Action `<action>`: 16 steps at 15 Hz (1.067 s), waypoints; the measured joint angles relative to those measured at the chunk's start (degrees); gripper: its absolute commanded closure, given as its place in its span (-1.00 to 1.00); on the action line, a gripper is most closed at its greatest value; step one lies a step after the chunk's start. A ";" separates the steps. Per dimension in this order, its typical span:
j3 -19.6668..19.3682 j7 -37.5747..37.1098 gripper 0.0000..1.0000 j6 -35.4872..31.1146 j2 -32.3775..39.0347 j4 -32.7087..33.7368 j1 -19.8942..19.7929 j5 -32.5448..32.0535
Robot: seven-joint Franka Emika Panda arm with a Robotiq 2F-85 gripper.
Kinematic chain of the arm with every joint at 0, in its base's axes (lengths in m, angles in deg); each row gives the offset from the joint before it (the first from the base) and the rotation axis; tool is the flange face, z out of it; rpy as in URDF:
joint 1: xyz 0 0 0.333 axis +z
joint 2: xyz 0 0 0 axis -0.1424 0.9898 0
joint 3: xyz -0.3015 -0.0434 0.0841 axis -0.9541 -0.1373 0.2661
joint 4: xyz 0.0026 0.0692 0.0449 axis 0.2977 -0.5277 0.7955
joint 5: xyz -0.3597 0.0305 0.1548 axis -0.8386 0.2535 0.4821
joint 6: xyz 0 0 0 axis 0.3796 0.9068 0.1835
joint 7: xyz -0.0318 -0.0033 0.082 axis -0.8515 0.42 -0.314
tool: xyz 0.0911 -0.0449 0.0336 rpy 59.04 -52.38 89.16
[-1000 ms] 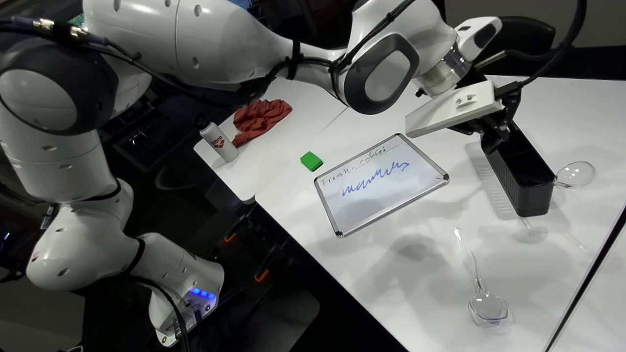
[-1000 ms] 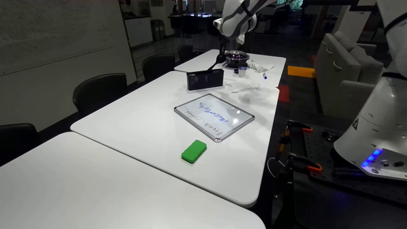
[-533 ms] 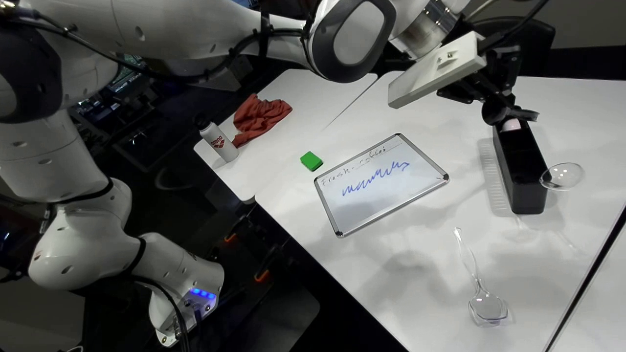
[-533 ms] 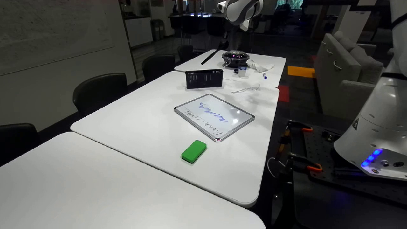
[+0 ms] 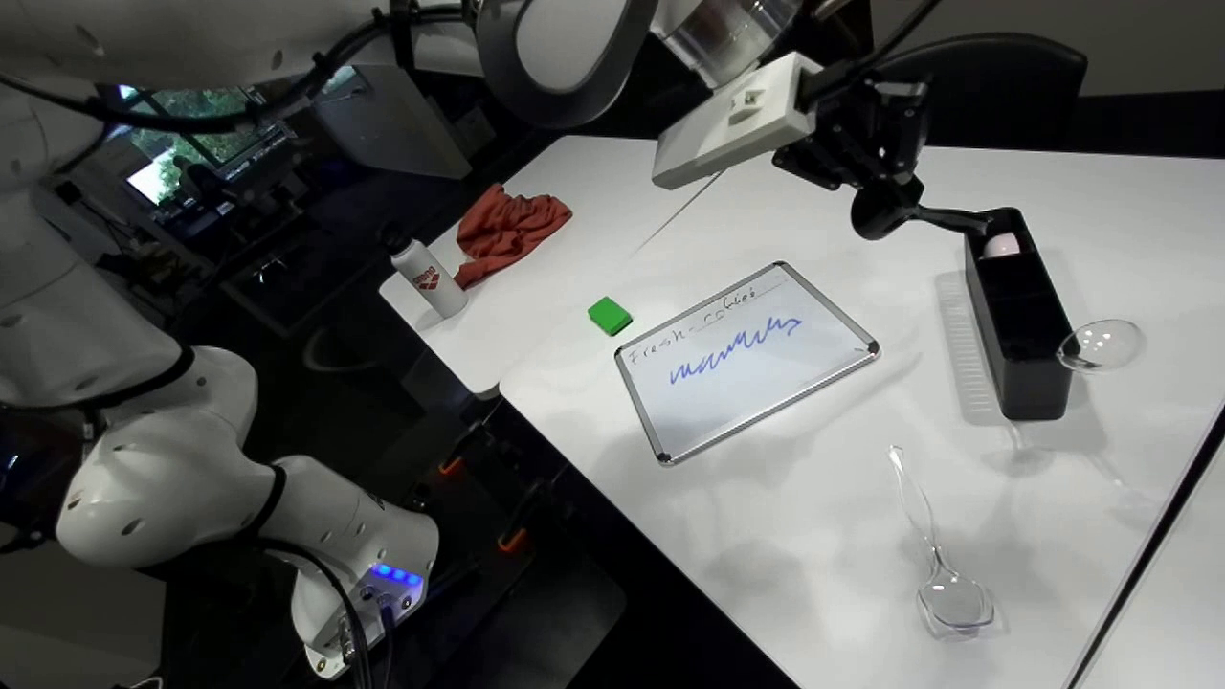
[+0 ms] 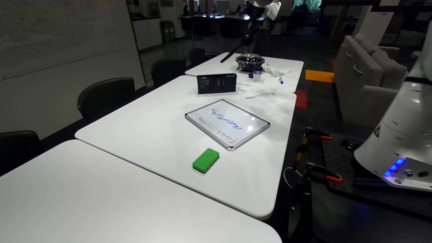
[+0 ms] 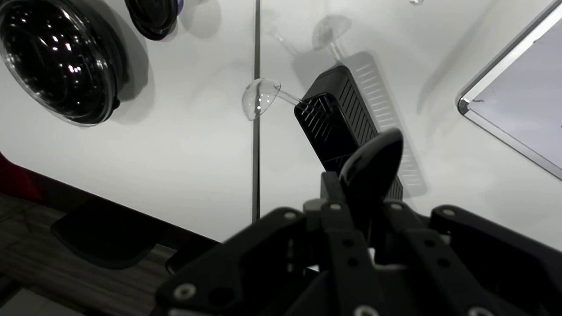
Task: Take the black spoon out of the rack and put it on the table
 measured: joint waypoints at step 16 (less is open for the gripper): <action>-0.65 28.76 0.81 -6.67 1.23 -15.93 -3.89 28.18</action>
